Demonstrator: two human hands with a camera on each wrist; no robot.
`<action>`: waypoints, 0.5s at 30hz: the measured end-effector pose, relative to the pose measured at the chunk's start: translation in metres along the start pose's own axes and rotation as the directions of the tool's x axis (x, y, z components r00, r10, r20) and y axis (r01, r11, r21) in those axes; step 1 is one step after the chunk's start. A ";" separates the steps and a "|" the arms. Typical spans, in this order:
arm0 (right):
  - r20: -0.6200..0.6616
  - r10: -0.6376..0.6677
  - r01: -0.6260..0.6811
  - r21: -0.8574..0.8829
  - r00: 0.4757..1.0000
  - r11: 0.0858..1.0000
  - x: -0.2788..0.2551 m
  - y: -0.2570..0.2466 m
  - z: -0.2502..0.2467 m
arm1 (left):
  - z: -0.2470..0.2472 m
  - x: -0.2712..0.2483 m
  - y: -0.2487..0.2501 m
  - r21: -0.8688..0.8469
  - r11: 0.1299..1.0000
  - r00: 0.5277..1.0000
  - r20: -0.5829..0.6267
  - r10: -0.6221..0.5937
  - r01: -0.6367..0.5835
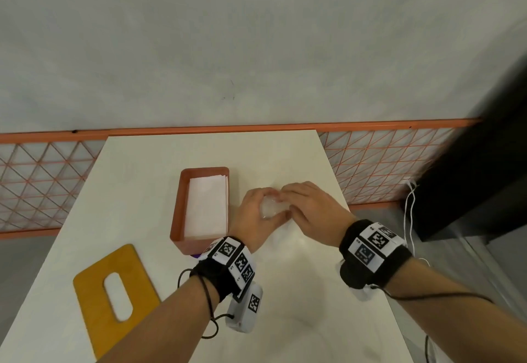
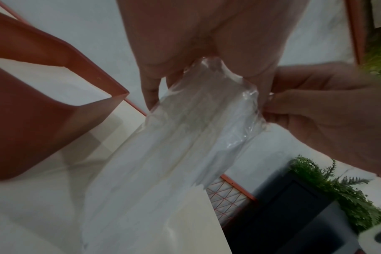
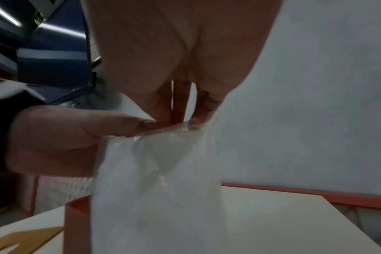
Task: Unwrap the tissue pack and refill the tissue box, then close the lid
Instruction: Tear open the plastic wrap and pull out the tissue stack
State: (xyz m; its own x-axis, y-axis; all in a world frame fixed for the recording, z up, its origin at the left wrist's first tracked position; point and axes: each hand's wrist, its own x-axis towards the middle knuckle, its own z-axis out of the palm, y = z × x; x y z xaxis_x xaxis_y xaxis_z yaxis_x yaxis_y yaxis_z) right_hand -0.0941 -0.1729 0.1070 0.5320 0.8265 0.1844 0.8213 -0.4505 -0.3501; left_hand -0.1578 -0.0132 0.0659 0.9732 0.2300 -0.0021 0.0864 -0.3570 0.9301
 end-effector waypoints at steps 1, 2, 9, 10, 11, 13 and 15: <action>0.014 0.051 -0.051 -0.019 0.999 0.999 0.001 0.005 -0.001 | -0.001 0.000 0.002 -0.004 1.000 1.000 0.004 -0.009 0.009; 0.016 0.108 -0.108 -0.028 0.994 0.994 0.002 0.010 -0.002 | -0.002 -0.001 0.002 -0.008 1.000 1.000 0.008 -0.012 0.013; 0.096 0.197 -0.206 0.097 0.976 0.974 0.008 0.014 -0.022 | -0.008 -0.004 0.008 -0.109 0.991 0.994 0.089 -0.064 0.074; 0.082 0.185 -0.195 0.149 0.979 0.969 0.008 0.014 -0.025 | -0.009 -0.004 0.010 -0.157 0.984 0.993 0.086 -0.076 0.088; 0.071 0.176 -0.187 0.198 0.982 0.962 0.007 0.014 -0.028 | -0.011 -0.003 0.010 -0.199 0.975 0.993 0.073 -0.090 0.103; 0.086 0.173 -0.190 0.265 0.981 0.945 0.004 0.013 -0.035 | -0.015 0.001 0.009 -0.238 0.964 0.993 0.034 -0.112 0.117; 0.147 0.175 -0.213 0.304 0.974 0.929 0.000 0.013 -0.040 | -0.020 0.004 0.008 -0.184 0.977 0.994 0.034 -0.100 0.105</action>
State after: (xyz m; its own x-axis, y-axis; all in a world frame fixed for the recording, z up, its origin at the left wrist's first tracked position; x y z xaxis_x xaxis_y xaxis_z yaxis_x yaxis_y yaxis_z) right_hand -0.0752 -0.1920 0.1391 0.6314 0.7752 -0.0165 0.5867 -0.4916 -0.6436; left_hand -0.1574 0.0032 0.0807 0.9664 0.2333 -0.1081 0.1474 -0.1584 0.9763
